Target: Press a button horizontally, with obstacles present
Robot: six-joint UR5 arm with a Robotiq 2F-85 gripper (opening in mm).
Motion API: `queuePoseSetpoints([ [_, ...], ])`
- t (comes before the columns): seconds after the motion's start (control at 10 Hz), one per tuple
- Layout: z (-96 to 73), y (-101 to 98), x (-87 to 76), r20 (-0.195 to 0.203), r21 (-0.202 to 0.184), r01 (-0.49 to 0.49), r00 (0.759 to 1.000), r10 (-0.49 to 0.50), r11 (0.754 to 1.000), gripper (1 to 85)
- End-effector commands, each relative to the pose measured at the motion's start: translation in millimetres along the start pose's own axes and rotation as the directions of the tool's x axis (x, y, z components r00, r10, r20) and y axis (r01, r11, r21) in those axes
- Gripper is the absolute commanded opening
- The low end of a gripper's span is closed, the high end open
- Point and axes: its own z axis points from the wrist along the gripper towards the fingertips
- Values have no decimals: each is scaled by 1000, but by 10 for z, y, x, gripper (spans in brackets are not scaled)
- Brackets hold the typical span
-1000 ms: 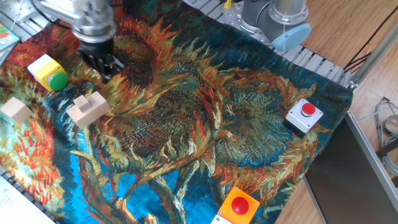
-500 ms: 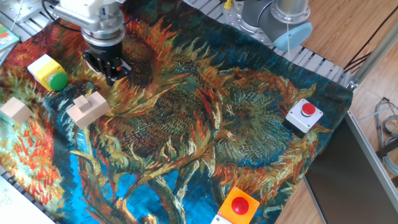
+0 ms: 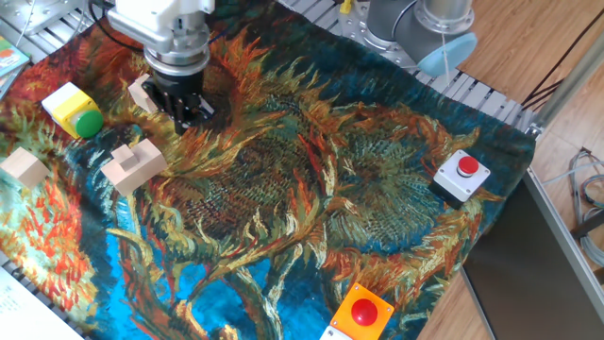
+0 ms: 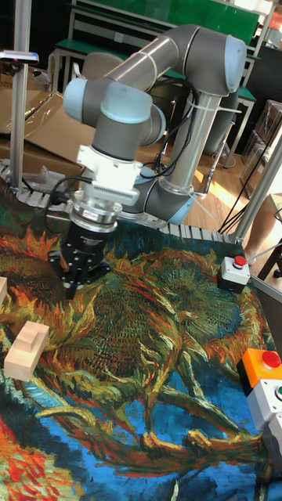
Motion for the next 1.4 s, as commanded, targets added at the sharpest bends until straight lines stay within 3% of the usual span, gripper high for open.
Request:
queuePoseSetpoints([
  [0.0,106,-289,114,6,-11,65,998,-65,998,13],
  [0.2,23,321,187,11,-42,-32,999,32,999,13],
  [0.4,-129,723,193,-1,-44,-93,996,93,995,13],
  [0.6,-195,808,172,-6,-55,-106,994,106,993,13],
  [0.7,-193,778,180,-8,-44,-91,996,91,995,13],
  [1.0,-193,738,264,-34,-31,48,998,-49,998,13],
  [1.1,-192,722,232,-22,-24,55,998,-56,998,13],
  [1.2,-114,822,288,9,-58,39,999,-39,998,13],
  [1.3,-169,989,348,12,-62,11,1000,-10,998,13],
])
